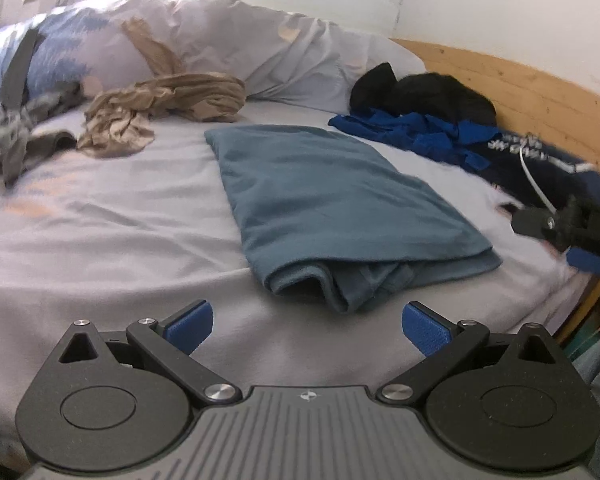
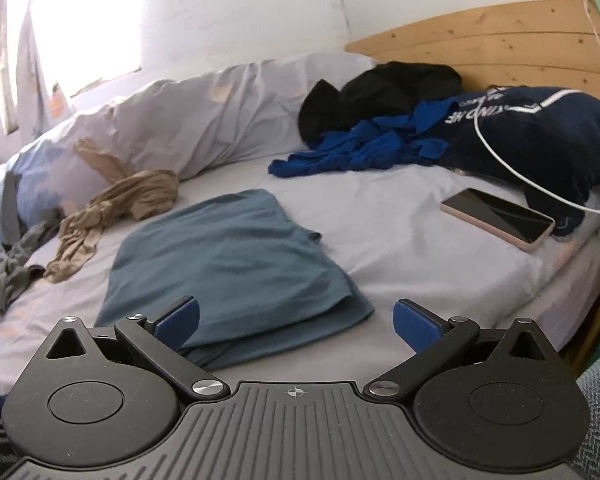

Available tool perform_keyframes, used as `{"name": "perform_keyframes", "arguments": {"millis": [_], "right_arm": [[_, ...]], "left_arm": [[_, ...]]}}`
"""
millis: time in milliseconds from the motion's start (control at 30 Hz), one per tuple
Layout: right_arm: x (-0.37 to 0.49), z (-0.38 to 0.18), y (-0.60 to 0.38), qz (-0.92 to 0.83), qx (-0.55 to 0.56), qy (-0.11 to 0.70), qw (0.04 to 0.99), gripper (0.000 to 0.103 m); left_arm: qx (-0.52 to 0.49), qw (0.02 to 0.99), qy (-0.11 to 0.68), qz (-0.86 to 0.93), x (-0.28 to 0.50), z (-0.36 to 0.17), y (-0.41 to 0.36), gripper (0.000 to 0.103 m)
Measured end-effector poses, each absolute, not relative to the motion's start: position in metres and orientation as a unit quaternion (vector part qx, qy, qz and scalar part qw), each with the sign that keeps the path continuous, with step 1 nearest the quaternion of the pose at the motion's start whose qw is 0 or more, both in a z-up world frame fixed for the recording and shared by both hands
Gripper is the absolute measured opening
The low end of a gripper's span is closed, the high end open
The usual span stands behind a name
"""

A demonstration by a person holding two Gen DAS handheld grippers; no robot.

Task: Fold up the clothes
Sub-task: 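Withdraw both open grippers and hover over the folded teal shirt, then grasp the folded teal shirt's end with the left gripper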

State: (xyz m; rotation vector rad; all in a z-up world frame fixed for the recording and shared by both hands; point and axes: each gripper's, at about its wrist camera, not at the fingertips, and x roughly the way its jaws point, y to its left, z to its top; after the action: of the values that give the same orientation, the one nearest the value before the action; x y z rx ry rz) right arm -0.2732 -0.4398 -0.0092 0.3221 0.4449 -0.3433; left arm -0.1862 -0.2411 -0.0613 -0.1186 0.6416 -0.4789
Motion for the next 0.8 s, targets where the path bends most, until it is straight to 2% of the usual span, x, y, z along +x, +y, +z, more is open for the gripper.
{"name": "perform_keyframes", "arguments": {"millis": [267, 600, 800], "right_arm": [[-0.278, -0.011, -0.439, -0.146, 0.156, 0.212, 0.954, 0.103], [-0.283, -0.012, -0.435, -0.113, 0.15, 0.205, 0.961, 0.103], [-0.267, -0.005, -0.406, -0.048, 0.083, 0.214, 0.972, 0.103]], "left_arm": [[-0.223, 0.882, 0.353, -0.22, -0.158, -0.066, -0.212, 0.103], [-0.364, 0.803, 0.406, -0.239, -0.107, -0.09, -0.204, 0.103], [-0.419, 0.757, 0.435, -0.249, -0.082, -0.1, -0.208, 0.103]]}}
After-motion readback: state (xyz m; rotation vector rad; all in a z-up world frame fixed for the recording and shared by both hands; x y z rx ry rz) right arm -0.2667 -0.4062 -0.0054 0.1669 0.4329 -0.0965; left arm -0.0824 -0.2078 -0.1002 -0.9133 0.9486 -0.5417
